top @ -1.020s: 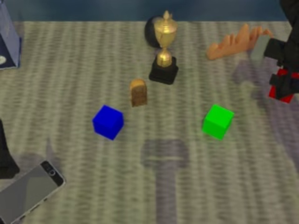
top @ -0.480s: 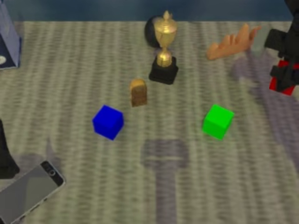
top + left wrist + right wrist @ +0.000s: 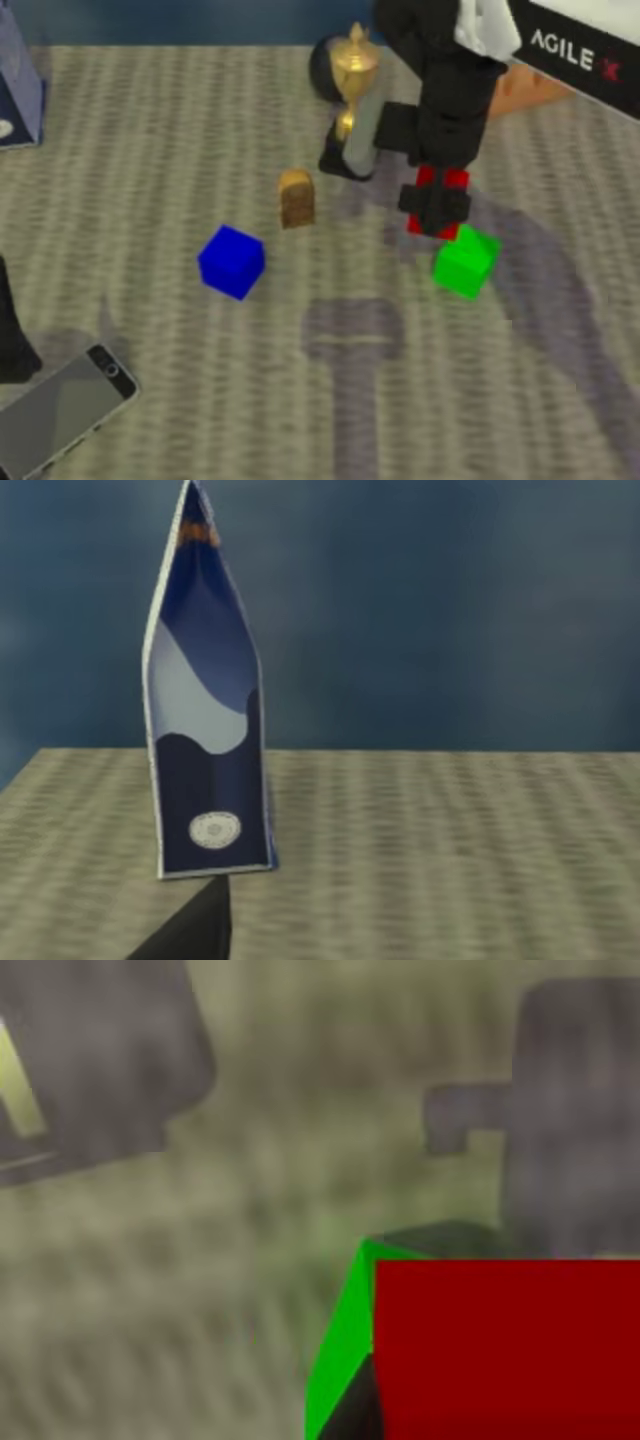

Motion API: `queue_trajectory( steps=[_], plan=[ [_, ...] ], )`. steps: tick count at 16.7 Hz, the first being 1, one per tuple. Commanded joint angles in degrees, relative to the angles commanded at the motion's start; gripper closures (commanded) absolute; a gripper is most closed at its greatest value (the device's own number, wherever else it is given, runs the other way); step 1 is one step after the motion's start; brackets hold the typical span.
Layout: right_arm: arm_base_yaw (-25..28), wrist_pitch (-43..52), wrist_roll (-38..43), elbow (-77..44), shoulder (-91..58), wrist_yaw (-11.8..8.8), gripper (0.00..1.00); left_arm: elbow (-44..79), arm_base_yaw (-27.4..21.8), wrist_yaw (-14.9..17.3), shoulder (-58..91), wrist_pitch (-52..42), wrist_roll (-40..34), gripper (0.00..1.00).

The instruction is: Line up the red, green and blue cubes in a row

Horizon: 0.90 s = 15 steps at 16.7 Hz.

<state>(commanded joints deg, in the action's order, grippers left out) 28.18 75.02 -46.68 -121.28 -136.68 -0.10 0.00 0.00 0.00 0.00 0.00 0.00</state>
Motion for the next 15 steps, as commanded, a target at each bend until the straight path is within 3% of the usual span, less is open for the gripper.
queue_trajectory(
  steps=[4, 7, 10, 15],
  plan=[
    [17.07, 1.81, 7.68, -1.61, -0.40, -0.26, 1.00, 0.00, 0.00, 0.00, 0.00, 0.00, 0.00, 0.00],
    [25.86, 2.43, 12.36, -2.47, -0.01, -0.23, 1.00, 0.00, 0.00, 0.00, 0.00, 0.00, 0.00, 0.00],
    [29.29, 2.58, 14.57, -2.79, 0.37, -0.13, 1.00, 0.00, 0.00, 0.00, 0.00, 0.00, 0.00, 0.00],
    [29.17, 2.39, 14.65, -2.51, 0.19, -0.20, 1.00, 0.00, 0.00, 0.00, 0.00, 0.00, 0.00, 0.00]
  ],
)
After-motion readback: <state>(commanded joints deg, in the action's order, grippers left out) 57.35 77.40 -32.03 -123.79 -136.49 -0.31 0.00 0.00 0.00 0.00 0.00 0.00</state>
